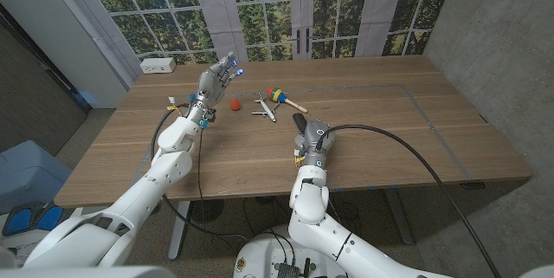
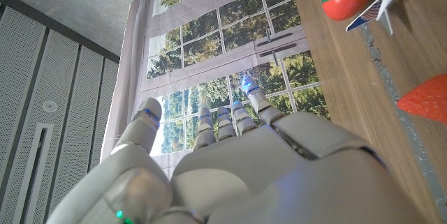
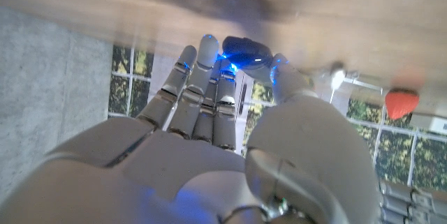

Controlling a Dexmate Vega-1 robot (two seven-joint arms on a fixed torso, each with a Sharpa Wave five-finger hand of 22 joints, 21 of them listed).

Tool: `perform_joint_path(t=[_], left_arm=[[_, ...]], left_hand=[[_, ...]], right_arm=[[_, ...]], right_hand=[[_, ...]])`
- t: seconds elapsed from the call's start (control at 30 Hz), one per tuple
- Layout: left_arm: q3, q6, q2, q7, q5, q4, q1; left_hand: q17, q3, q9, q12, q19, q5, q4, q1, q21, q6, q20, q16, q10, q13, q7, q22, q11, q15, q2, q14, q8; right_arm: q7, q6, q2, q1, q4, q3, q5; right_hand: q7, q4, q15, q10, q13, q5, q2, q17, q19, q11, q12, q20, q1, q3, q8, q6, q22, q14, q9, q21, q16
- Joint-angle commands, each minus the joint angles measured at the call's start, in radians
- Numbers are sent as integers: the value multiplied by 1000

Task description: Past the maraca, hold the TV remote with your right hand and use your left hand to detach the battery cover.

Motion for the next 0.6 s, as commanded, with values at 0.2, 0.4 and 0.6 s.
perform_joint_path(t=[0.2, 0.4, 0.6], left_arm=[[25, 66, 36, 55, 44, -55, -9], [39, 106, 65, 73, 70, -97, -9], [55, 159, 102, 77, 89, -150, -6]], left_hand=[[2, 6, 3, 2, 3, -1, -12, 30, -14, -12, 8, 2, -3, 4, 0, 2, -1, -1, -7, 13, 0], [3, 8, 3, 8, 4, -1, -15, 54, -27, -17, 9, 5, 9, 5, 8, 2, 9, 1, -23, 25, 4], [5, 5, 6, 18, 14, -1, -13, 106, -54, 22, 25, 17, 41, 8, 29, 3, 7, 10, -59, 82, 25]], right_arm=[[-487, 132, -112, 18, -43, -22, 138], [-469, 108, -128, 31, -54, -39, 135], [-457, 97, -139, 42, -55, -50, 137]], right_hand=[[-203, 4, -141, 224, 0, 9, 79, 15, 15, -220, -3, -17, 97, -1, 9, 210, 6, 2, -2, 17, 17], [-208, 4, -141, 229, 3, 11, 78, 16, 15, -221, -4, -19, 100, 0, 10, 213, 7, -1, -3, 22, 18], [-208, 4, -141, 232, 4, 12, 76, 17, 12, -221, -5, -22, 103, 0, 10, 215, 9, -2, -5, 25, 20]])
